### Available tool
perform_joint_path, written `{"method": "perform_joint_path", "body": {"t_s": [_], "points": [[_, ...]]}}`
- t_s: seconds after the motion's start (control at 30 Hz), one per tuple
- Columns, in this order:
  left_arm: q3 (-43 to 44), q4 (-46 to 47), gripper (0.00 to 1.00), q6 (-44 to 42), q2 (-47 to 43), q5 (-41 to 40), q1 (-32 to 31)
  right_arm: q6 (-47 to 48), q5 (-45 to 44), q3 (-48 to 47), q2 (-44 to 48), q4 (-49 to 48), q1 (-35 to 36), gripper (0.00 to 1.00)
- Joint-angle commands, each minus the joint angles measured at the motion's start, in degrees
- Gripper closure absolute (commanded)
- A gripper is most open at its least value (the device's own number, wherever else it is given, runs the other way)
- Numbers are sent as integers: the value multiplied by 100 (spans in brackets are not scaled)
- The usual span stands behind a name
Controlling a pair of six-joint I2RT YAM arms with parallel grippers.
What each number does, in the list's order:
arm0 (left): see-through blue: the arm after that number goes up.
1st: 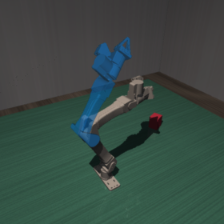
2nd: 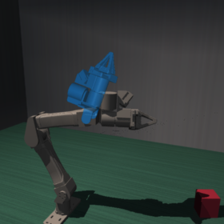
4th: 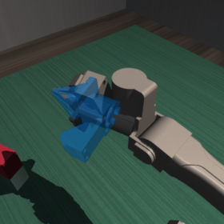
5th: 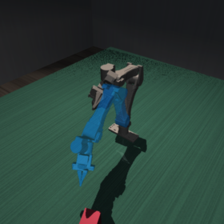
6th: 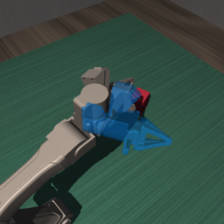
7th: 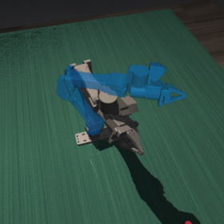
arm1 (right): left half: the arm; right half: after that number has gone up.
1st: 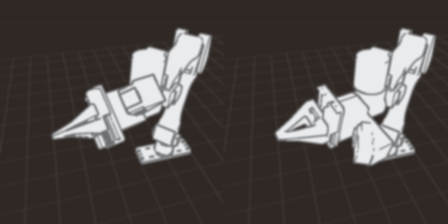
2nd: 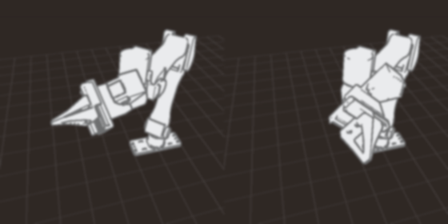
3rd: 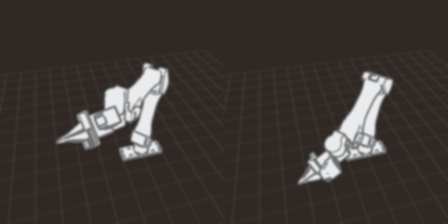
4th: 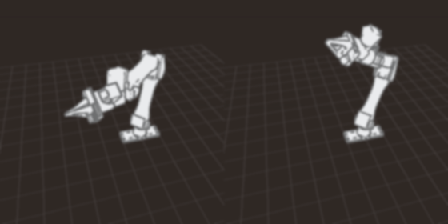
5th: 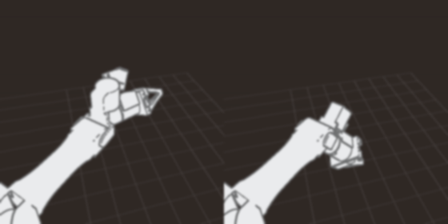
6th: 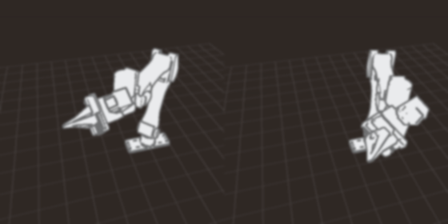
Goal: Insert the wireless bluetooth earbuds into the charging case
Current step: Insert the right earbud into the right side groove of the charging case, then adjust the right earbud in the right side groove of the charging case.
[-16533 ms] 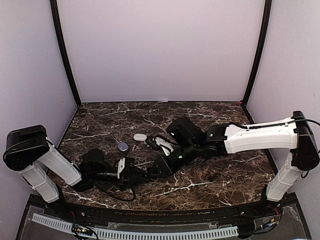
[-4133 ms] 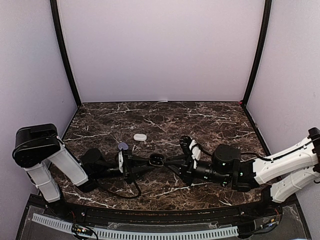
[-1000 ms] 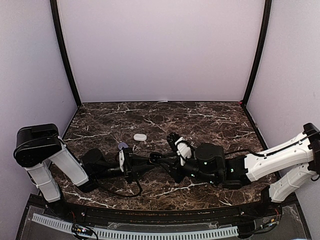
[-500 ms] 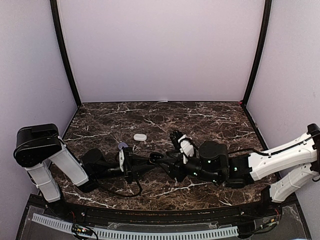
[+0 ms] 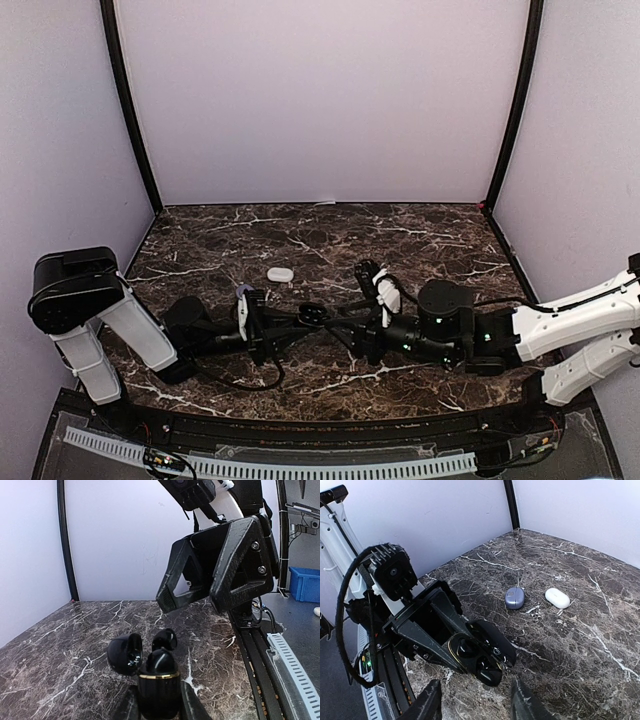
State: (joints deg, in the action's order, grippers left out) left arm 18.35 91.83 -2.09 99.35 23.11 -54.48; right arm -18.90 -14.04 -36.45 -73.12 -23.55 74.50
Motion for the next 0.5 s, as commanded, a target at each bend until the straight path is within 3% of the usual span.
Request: {"method": "perform_joint_path", "body": {"t_s": [0.0, 0.2, 0.47], "points": [[66, 1320, 100, 143, 5, 71, 51, -200, 302, 304, 269, -230, -166, 60], [66, 1320, 100, 147, 5, 105, 53, -292, 442, 516, 381, -355, -277, 77], [64, 1320, 100, 141, -12, 141, 53, -228, 720, 384, 108, -420, -305, 86]]}}
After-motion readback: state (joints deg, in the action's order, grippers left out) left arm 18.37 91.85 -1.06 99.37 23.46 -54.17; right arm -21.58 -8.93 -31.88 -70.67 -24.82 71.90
